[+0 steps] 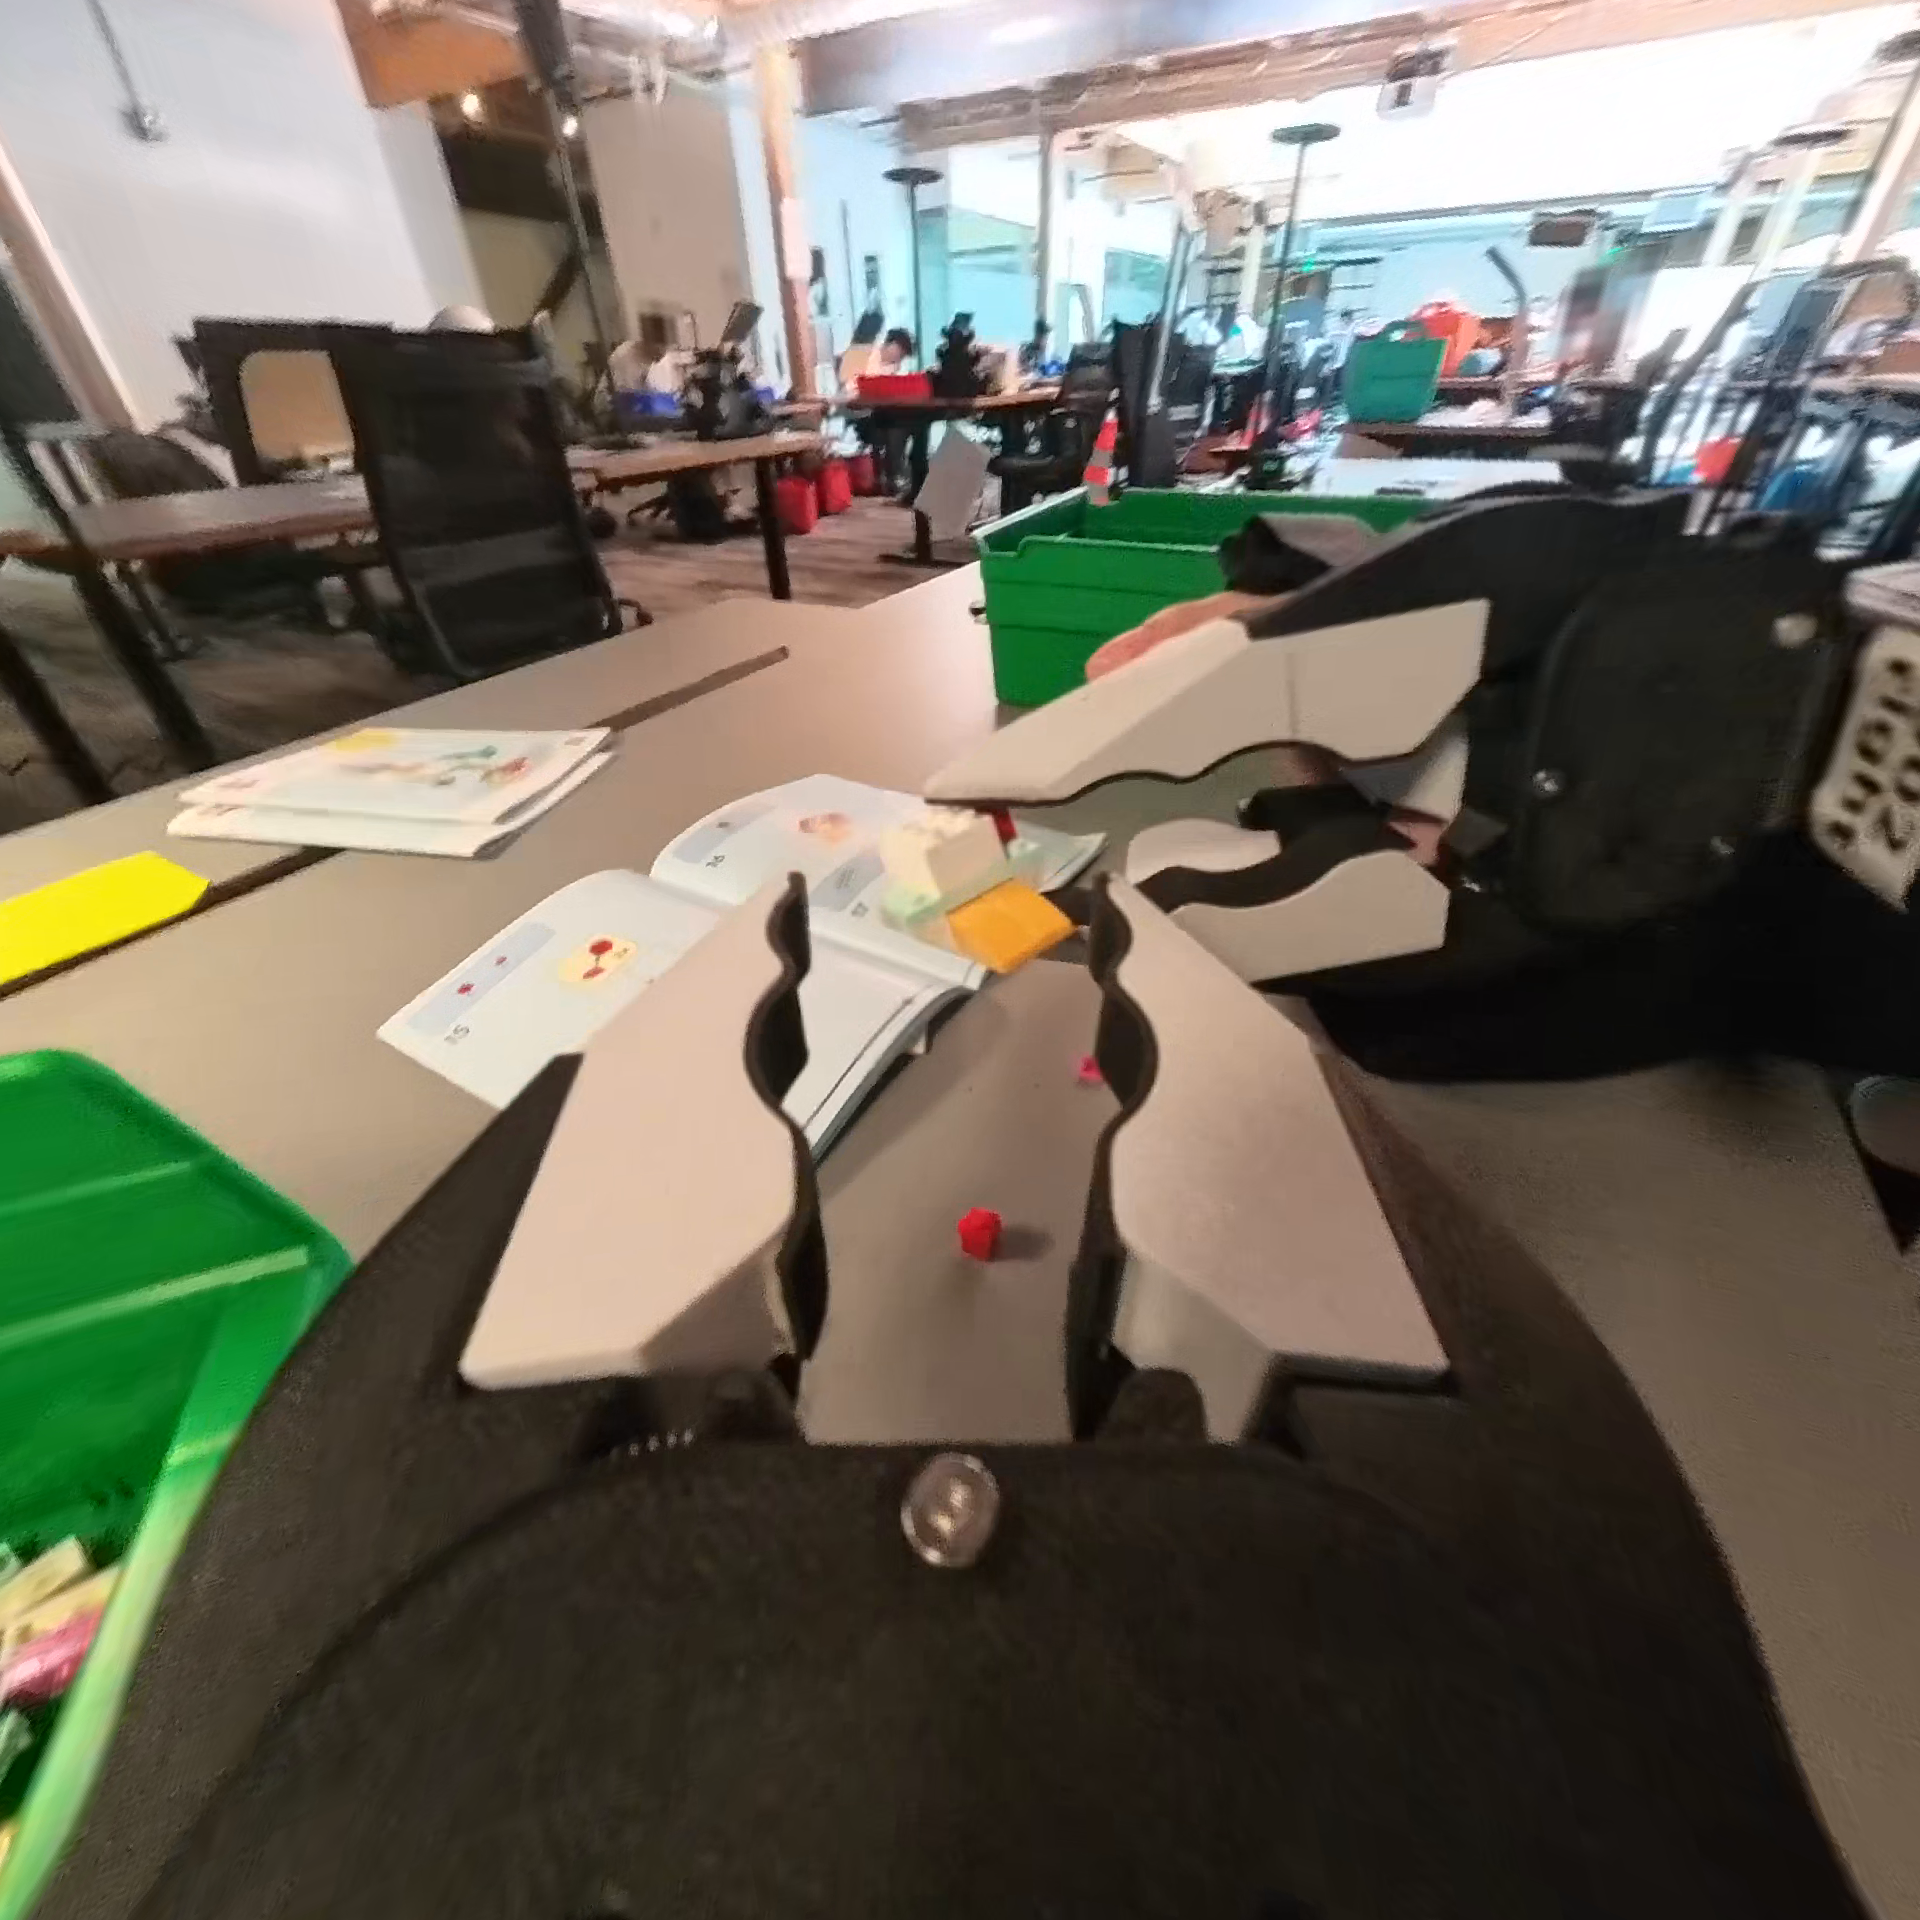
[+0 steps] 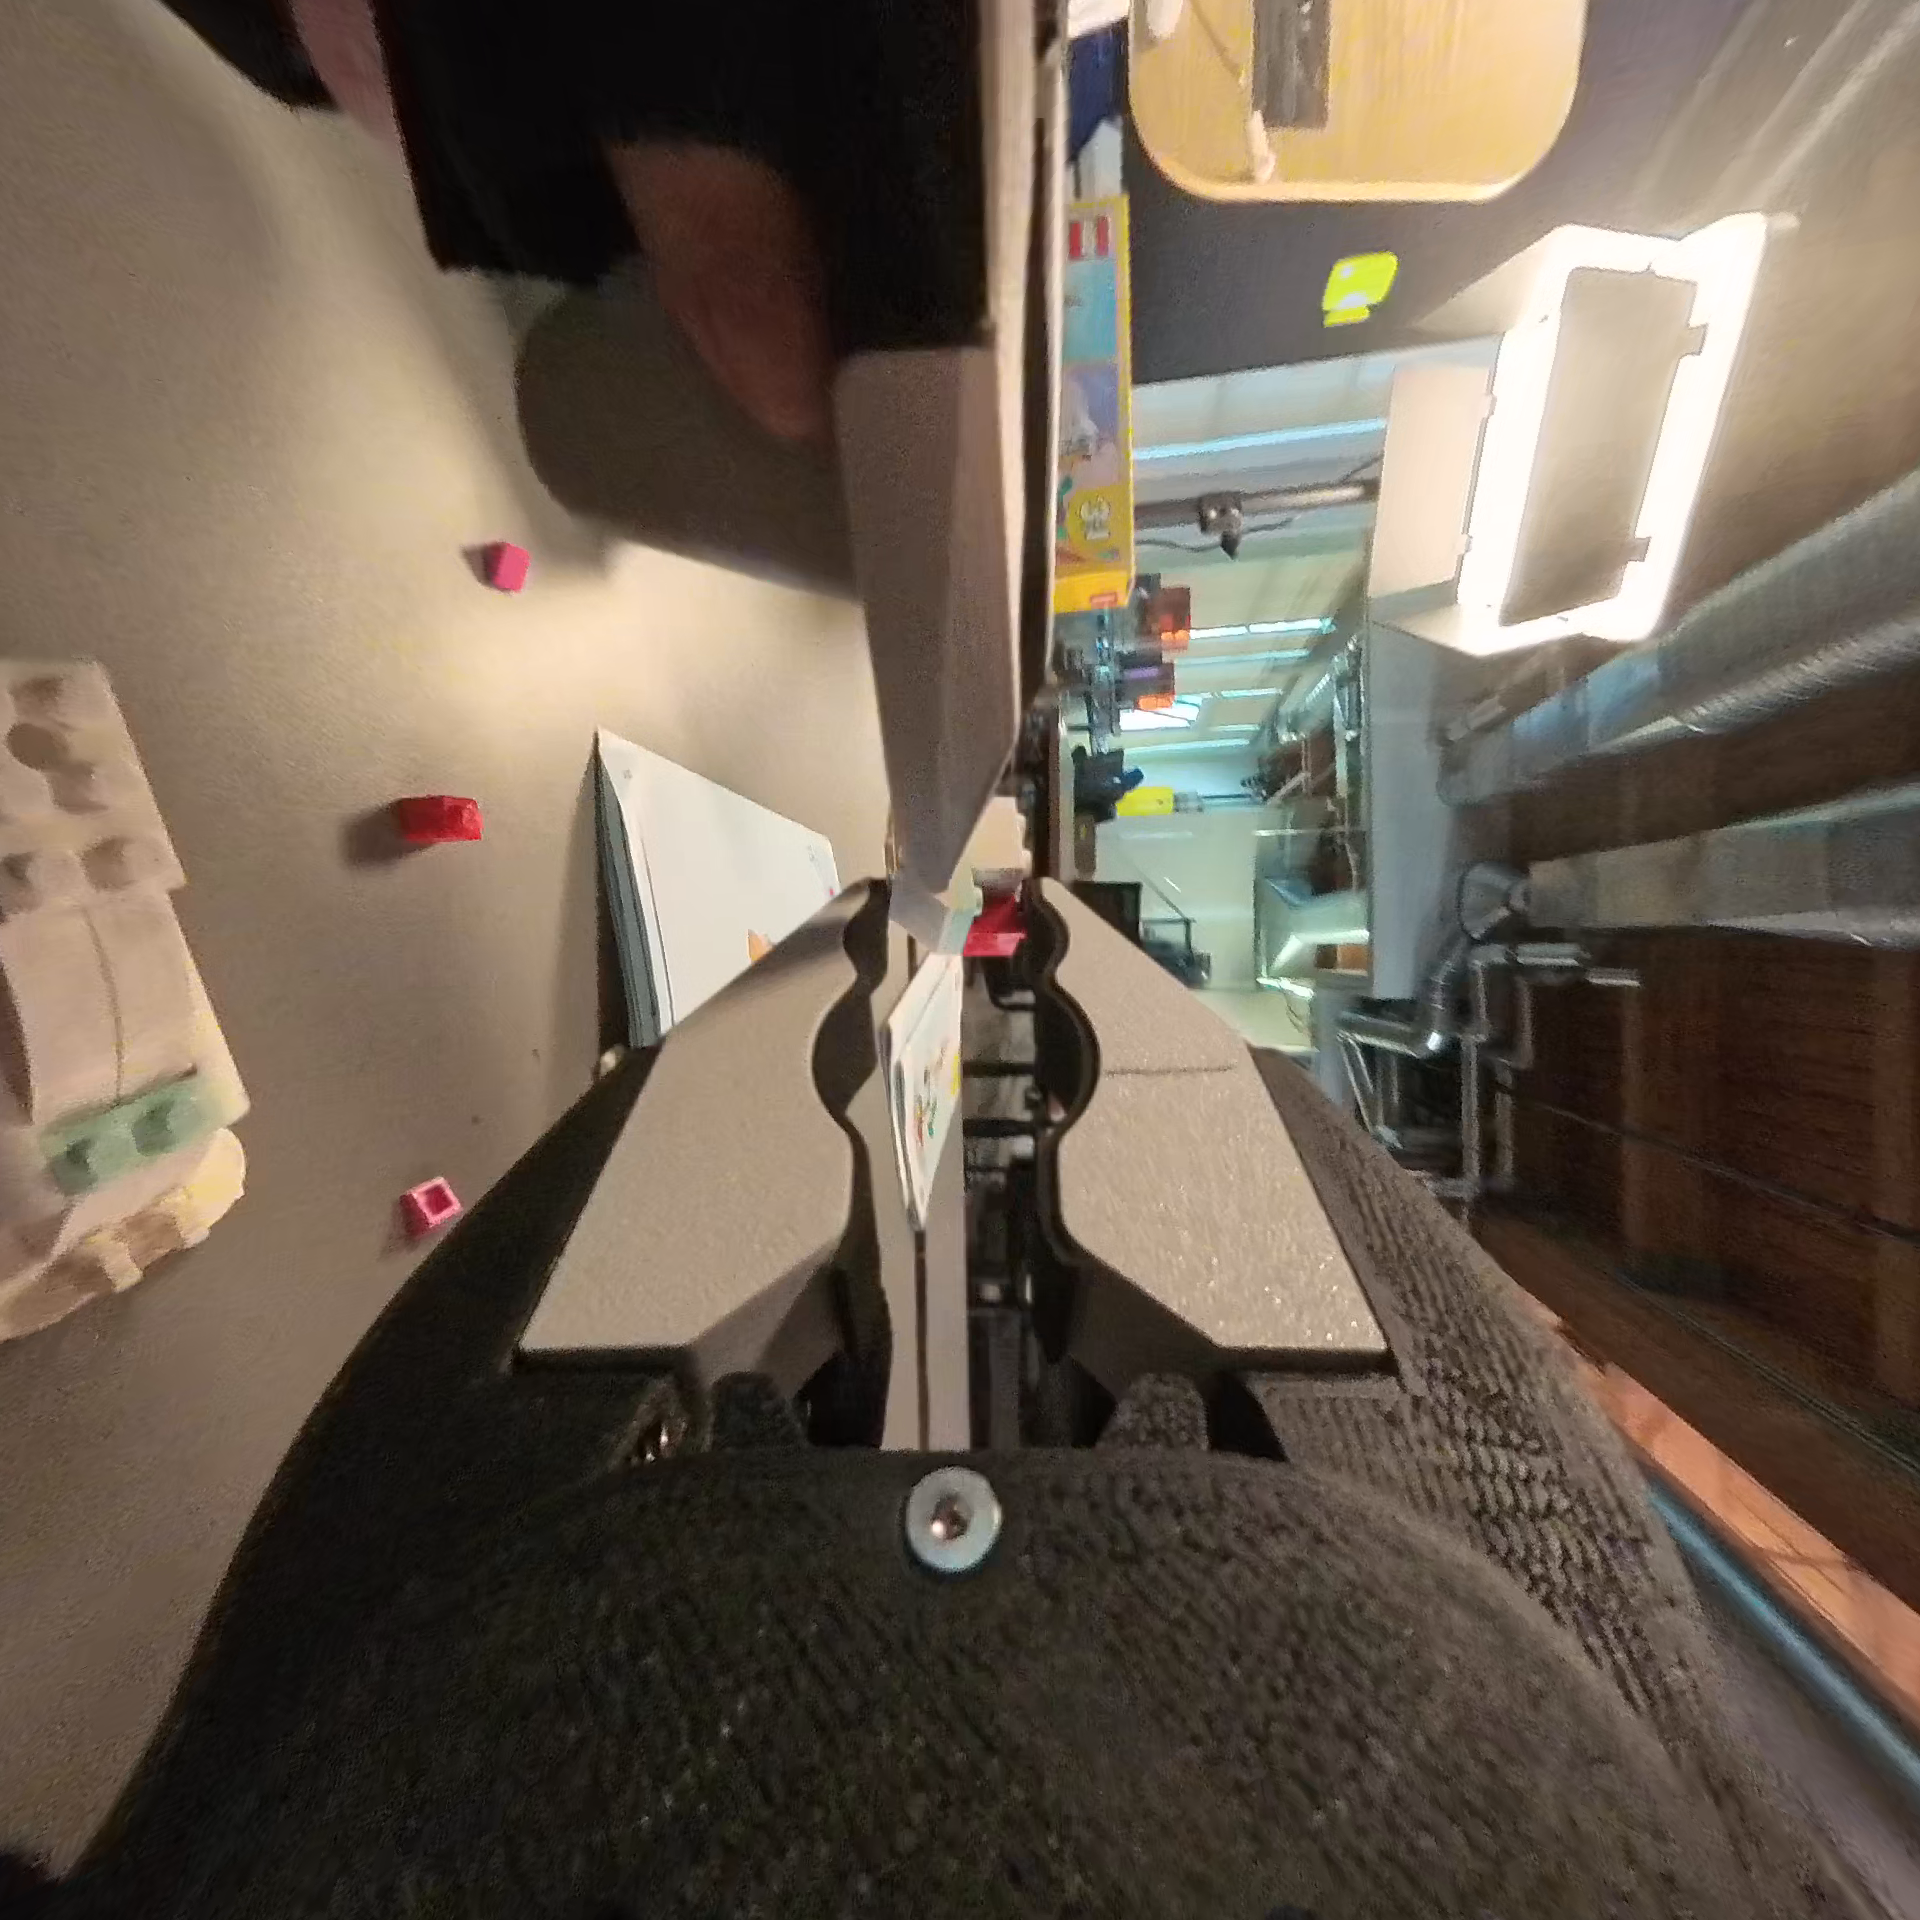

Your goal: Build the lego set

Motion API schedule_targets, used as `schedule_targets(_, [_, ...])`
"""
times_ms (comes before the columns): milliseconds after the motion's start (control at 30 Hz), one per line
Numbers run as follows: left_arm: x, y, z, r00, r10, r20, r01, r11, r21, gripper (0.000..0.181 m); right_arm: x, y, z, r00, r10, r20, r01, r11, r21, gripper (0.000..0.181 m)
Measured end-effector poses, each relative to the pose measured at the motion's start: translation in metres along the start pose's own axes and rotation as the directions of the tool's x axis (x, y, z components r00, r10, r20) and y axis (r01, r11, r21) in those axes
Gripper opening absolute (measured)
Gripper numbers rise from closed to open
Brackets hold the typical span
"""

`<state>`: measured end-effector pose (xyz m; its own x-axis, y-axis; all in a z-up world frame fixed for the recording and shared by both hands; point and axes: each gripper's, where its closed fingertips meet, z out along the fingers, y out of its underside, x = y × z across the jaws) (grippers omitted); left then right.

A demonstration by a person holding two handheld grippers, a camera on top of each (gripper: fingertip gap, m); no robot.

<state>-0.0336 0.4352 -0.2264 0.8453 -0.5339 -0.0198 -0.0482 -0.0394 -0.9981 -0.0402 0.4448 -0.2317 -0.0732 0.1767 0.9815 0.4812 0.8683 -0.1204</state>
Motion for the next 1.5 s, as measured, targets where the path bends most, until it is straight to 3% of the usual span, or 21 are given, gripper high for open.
schedule_targets(33, [0.0, 0.003, 0.001, 1.0, -0.018, 0.004, 0.018, 1.0, -0.022, 0.053, 0.0, 0.001, 0.002, 1.0, -0.013, -0.008, 0.013, 1.0, -0.024, 0.025])
schedule_targets(200, [-0.007, 0.012, 0.005, 0.995, -0.099, 0.023, 0.1, 0.994, -0.051, 0.041, 0.003, 0.004, 0.01, 0.996, -0.072, -0.05, 0.066, 0.991, -0.114, 0.025])
schedule_targets(367, [-0.017, 0.011, 0.002, 0.994, -0.091, 0.056, 0.093, 0.995, -0.043, 0.029, 0.0, 0.001, 0.017, 0.995, -0.095, -0.039, 0.088, 0.986, -0.145, 0.025])
schedule_targets(433, [-0.019, 0.013, 0.002, 0.995, -0.077, 0.059, 0.081, 0.995, -0.063, 0.029, -0.002, -0.001, 0.019, 0.998, -0.046, -0.031, 0.043, 0.993, -0.111, 0.027])
schedule_targets(500, [-0.023, 0.013, 0.0, 0.996, -0.07, 0.052, 0.074, 0.995, -0.065, 0.029, -0.008, -0.008, 0.018, 0.999, 0.027, 0.027, -0.026, 0.999, -0.026, 0.044])
schedule_targets(600, [-0.013, 0.005, -0.006, 0.993, -0.082, -0.082, 0.079, 0.996, -0.032, 0.028, -0.008, -0.009, 0.01, 0.975, 0.19, 0.116, -0.198, 0.979, 0.058, 0.061])
schedule_targets(667, [0.0, 0.001, -0.01, 0.966, -0.127, -0.224, 0.125, 0.992, -0.026, 0.028, -0.001, -0.013, 0.0, 0.946, 0.273, 0.175, -0.299, 0.944, 0.142, 0.057])
schedule_targets(800, [0.028, -0.016, -0.024, 0.812, -0.274, -0.515, 0.312, 0.95, -0.013, 0.028, 0.015, -0.042, -0.036, 0.878, 0.342, 0.335, -0.459, 0.799, 0.388, 0.042])
schedule_targets(900, [0.04, -0.02, -0.033, 0.694, -0.333, -0.639, 0.393, 0.918, -0.051, 0.029, 0.02, -0.045, -0.045, 0.878, 0.315, 0.36, -0.454, 0.786, 0.419, 0.038])
schedule_targets(1067, [0.052, -0.02, -0.039, 0.613, -0.353, -0.707, 0.415, 0.905, -0.091, 0.028, 0.013, -0.052, -0.051, 0.875, 0.26, 0.408, -0.434, 0.795, 0.424, 0.025])
schedule_targets(1133, [0.048, -0.019, -0.036, 0.64, -0.354, -0.682, 0.417, 0.906, -0.078, 0.029, 0.011, -0.046, -0.046, 0.87, 0.271, 0.412, -0.432, 0.822, 0.371, 0.025])
schedule_targets(1167, [0.042, -0.019, -0.032, 0.692, -0.336, -0.639, 0.404, 0.914, -0.043, 0.029, 0.01, -0.04, -0.041, 0.873, 0.273, 0.404, -0.416, 0.849, 0.327, 0.025])
schedule_targets(1233, [0.029, -0.016, -0.027, 0.835, -0.206, -0.51, 0.261, 0.964, 0.038, 0.053, 0.006, -0.031, -0.034, 0.886, 0.253, 0.388, -0.367, 0.894, 0.256, 0.024])
schedule_targets(1300, [0.024, -0.009, -0.025, 0.931, 0.074, -0.356, -0.048, 0.996, 0.079, 0.056, 0.0, -0.026, -0.03, 0.89, 0.232, 0.393, -0.33, 0.922, 0.203, 0.025])
schedule_targets(1333, [0.022, -0.003, -0.024, 0.93, 0.245, -0.274, -0.234, 0.969, 0.072, 0.056, -0.003, -0.024, -0.028, 0.891, 0.221, 0.396, -0.31, 0.934, 0.176, 0.025])
schedule_targets(1400, [0.021, 0.003, -0.022, 0.837, 0.529, -0.139, -0.527, 0.848, 0.052, 0.051, -0.01, -0.02, -0.024, 0.892, 0.19, 0.411, -0.266, 0.954, 0.137, 0.025])
schedule_targets(1500, [0.029, 0.007, -0.019, 0.752, 0.652, -0.092, -0.651, 0.758, 0.047, 0.045, -0.019, -0.022, -0.021, 0.886, 0.156, 0.437, -0.233, 0.964, 0.129, 0.024])
